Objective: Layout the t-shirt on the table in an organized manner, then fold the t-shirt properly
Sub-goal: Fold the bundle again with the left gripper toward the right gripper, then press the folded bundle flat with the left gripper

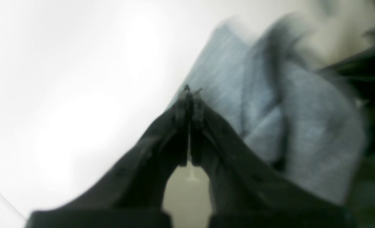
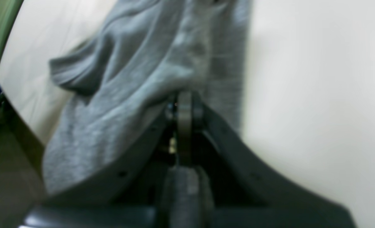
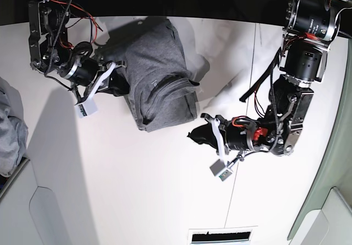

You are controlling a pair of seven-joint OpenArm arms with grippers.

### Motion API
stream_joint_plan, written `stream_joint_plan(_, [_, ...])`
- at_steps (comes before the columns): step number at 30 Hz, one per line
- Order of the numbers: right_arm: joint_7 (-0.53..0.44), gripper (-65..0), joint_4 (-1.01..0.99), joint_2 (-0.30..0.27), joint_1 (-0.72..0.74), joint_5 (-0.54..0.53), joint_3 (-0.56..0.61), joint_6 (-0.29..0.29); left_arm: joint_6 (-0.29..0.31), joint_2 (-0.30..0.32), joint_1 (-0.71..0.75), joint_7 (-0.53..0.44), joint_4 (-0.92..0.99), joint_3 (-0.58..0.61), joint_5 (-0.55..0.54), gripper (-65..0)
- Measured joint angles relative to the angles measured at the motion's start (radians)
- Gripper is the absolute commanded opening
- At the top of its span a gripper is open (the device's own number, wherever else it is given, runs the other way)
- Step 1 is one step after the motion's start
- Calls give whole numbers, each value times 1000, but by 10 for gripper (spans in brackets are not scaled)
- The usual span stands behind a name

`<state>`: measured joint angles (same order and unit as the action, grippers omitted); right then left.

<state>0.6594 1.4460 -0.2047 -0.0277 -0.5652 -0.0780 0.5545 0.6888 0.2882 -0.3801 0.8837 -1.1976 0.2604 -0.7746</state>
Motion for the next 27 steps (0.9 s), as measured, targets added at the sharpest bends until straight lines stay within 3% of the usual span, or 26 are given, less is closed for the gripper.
stream_joint_plan(5, [19, -650, 0, 0, 0, 0, -103, 0, 0, 117, 110, 71, -235, -5, -129, -637])
stream_joint_plan(8, [23, -650, 0, -4, 0, 0, -167, 0, 0, 138, 255, 94, -343, 0, -163, -637])
stream_joint_plan(13, [38, -650, 0, -25, 0, 1, -196, 0, 1, 98, 420, 82, -532, 0, -195, -637])
stream_joint_plan(18, [51, -650, 0, -17, -7, -3, -183, 0, 0, 21, 507, 67, -552, -2, -177, -637])
stream_joint_plan(22, [51, -650, -5, -14, -11, -2, -142, 0, 0, -58, 480, -25, -474, -2, -70, -637])
stream_joint_plan(25, [47, -650, -13, -17, -11, -5, -94, 0, -1, -95, 460, -95, -370, -4, 68, -637])
stream_joint_plan(27, [47, -650, -44, -17, -11, -4, -56, 0, 0, -97, 437, -114, -291, -3, 103, -637])
